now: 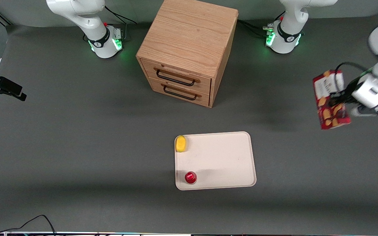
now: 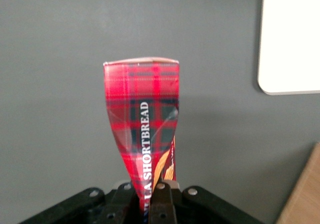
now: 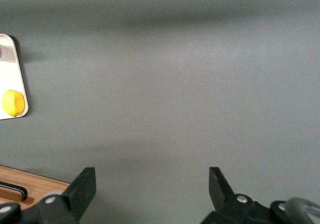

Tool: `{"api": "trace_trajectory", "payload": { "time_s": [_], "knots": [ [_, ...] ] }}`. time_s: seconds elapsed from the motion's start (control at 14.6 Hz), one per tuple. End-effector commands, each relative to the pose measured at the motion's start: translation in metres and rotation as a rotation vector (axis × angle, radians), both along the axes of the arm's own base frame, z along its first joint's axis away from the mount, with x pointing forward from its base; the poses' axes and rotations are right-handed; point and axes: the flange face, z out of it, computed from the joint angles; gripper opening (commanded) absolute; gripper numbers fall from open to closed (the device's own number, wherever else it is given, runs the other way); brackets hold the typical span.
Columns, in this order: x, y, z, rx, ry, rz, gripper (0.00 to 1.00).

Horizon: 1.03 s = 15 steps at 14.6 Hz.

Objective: Place red cookie box on tray
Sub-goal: 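Lift the red box upward with the left gripper, then carry the held box over the white tray with the left gripper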

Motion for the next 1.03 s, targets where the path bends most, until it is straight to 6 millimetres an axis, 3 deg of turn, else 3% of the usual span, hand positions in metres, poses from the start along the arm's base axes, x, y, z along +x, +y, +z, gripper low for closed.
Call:
{"api": "trace_trajectory", "payload": {
  "time_s": [0.0, 0.14, 0.34, 0.41, 0.55, 0.75, 0.96],
  "knots": [
    [0.002, -0.001, 0.069, 0.041, 0.038, -0.014, 0.0],
    [-0.002, -0.007, 0.095, 0.046, 0.04, -0.006, 0.0],
    [0.0, -0.02, 0.097, 0.054, 0.039, 0.021, 0.0],
    [0.001, -0.034, 0.098, 0.06, 0.037, 0.032, 0.0],
    [0.008, -0.073, 0.094, 0.071, 0.032, 0.076, 0.0],
    [0.033, -0.157, 0.083, 0.083, 0.019, 0.191, 0.0],
    [0.063, -0.238, 0.055, 0.055, 0.005, 0.322, 0.0]
  ]
}}
